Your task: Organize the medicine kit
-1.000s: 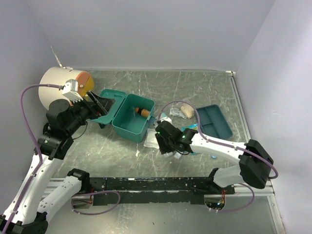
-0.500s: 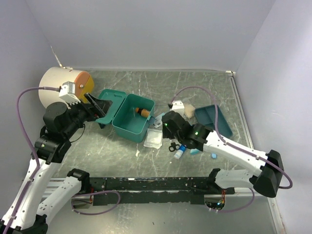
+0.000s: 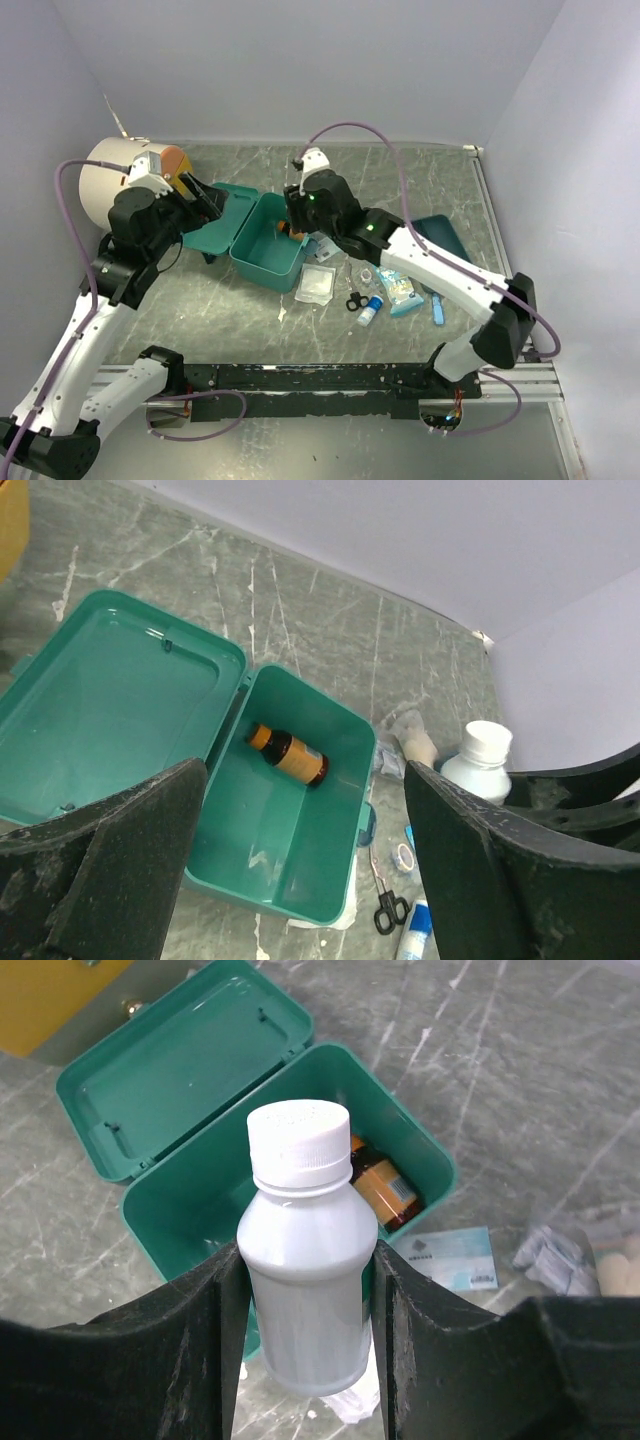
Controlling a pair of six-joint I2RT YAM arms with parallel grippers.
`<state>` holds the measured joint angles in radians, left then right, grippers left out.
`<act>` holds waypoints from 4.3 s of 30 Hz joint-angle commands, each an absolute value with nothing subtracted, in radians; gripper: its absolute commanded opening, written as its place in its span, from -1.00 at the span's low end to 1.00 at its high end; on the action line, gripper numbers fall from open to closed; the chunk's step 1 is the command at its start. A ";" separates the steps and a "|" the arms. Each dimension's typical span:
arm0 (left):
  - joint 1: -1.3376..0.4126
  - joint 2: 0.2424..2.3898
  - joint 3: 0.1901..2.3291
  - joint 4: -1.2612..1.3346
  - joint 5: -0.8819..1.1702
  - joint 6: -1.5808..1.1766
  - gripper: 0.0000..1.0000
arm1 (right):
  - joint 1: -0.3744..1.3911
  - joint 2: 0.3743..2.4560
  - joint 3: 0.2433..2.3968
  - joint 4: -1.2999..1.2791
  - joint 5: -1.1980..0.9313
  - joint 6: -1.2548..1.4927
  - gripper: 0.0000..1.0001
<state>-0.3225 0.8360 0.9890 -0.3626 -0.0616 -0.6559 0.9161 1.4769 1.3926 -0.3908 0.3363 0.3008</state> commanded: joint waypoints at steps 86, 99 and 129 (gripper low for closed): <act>-0.326 0.776 0.964 -0.303 -0.370 -0.607 0.87 | 0.837 2.209 1.992 -0.809 0.239 -0.201 0.03; -0.326 0.802 1.018 -0.310 -0.199 -0.509 0.87 | 0.851 2.059 2.074 -0.811 0.277 0.083 0.12; -0.327 0.840 0.995 -0.206 0.261 -0.570 0.82 | 0.450 1.278 0.937 -0.675 0.342 0.602 0.02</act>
<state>-0.3225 0.8249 0.9955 -0.2600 0.2131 -0.5365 0.5049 1.2686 0.9413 -0.6853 0.3115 0.7448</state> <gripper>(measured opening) 0.917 0.528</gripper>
